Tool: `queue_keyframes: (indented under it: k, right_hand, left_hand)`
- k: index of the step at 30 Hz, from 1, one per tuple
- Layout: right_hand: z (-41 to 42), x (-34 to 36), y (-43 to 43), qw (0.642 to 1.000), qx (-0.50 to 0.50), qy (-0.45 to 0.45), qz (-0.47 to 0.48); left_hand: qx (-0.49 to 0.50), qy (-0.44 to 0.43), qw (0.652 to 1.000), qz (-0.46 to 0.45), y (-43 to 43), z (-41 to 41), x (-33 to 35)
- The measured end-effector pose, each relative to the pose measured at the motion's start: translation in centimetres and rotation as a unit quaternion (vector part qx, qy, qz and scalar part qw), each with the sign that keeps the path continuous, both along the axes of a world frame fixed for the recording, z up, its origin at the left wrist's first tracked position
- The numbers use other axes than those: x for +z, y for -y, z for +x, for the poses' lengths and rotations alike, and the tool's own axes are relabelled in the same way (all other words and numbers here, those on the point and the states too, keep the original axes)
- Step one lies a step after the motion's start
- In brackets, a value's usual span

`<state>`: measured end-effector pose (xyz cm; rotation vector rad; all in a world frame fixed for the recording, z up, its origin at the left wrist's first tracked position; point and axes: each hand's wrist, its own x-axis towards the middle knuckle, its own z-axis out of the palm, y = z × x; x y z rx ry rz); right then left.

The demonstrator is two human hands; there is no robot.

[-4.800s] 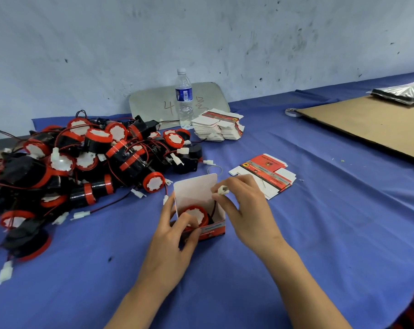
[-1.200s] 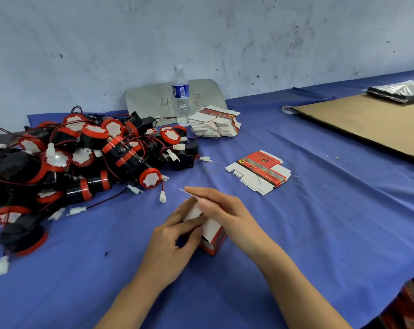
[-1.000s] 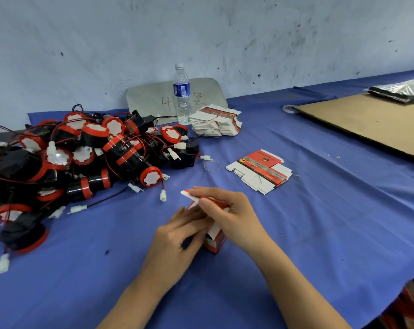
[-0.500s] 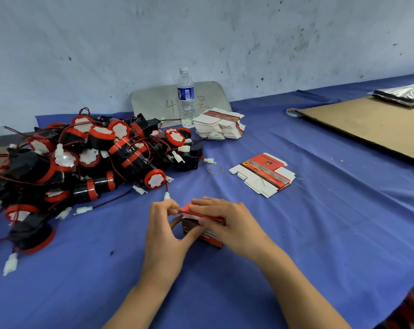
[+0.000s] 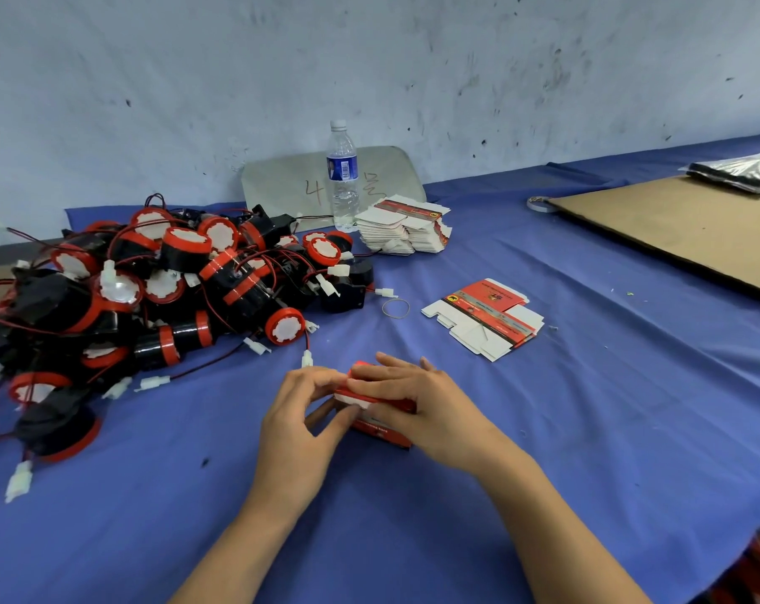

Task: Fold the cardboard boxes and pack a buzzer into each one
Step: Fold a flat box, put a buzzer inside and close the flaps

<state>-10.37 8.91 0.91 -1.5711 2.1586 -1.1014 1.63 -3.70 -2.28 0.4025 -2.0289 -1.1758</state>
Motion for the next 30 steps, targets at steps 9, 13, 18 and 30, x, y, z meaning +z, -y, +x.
queue_keyframes:
  k: [9, 13, 18, 30]
  right_hand:
    - [-1.1, 0.1, -0.7, 0.985, 0.038, -0.049, 0.163]
    - [-0.9, -0.2, -0.7, 0.979, 0.037, -0.074, 0.187]
    - [-1.0, -0.4, -0.8, 0.979, 0.037, -0.083, 0.181]
    - [-2.8, 0.7, -3.4, 0.965, 0.124, 0.231, 0.034]
  left_hand:
    - [0.016, 0.023, 0.995, -0.099, 0.7, 0.2, 0.3]
    - [0.017, 0.031, 0.992, -0.123, 0.7, 0.3, 0.4]
    - [0.017, 0.036, 0.989, -0.141, 0.4, 0.3, 0.2]
    - [-0.022, 0.066, 0.976, -0.207, -0.3, 0.0, 0.0]
